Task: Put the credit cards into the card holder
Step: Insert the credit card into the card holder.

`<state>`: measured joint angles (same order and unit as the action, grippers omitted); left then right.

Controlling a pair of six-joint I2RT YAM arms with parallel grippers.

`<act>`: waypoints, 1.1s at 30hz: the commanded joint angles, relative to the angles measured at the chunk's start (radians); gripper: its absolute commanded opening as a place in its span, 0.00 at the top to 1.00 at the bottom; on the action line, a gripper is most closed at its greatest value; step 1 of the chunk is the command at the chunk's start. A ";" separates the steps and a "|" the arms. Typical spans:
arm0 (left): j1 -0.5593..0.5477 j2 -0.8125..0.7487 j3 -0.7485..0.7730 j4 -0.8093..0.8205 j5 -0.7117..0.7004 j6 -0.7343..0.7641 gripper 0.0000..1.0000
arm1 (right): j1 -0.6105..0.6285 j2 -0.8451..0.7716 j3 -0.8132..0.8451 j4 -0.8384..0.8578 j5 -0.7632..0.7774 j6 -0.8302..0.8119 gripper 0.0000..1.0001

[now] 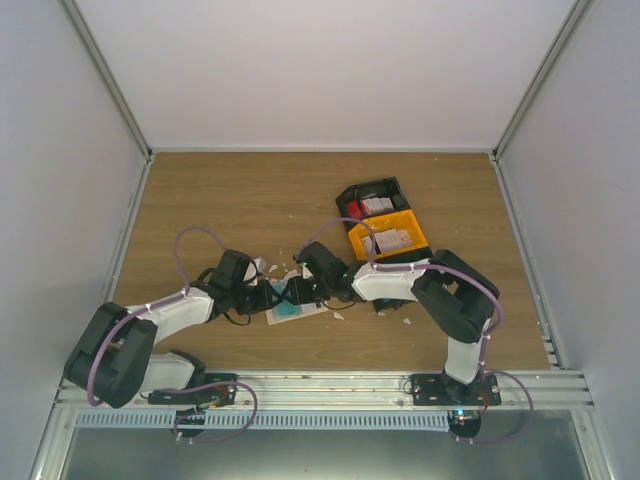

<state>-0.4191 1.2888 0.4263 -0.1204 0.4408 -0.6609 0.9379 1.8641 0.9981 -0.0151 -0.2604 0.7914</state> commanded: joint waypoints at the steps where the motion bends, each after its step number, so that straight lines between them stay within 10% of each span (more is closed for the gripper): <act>1: -0.002 0.010 -0.014 0.055 0.015 0.009 0.79 | 0.010 -0.051 -0.036 0.074 -0.098 0.134 0.60; 14: -0.003 -0.148 -0.029 -0.098 -0.072 0.012 0.55 | -0.005 -0.137 -0.064 -0.074 0.136 0.063 0.60; 33: -0.001 -0.155 -0.086 -0.065 -0.019 0.022 0.81 | 0.103 -0.020 0.069 -0.229 0.202 -0.004 0.88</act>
<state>-0.4191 1.1206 0.3618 -0.2398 0.3916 -0.6601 1.0328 1.8091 1.0363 -0.2207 -0.0570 0.8074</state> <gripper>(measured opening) 0.197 0.148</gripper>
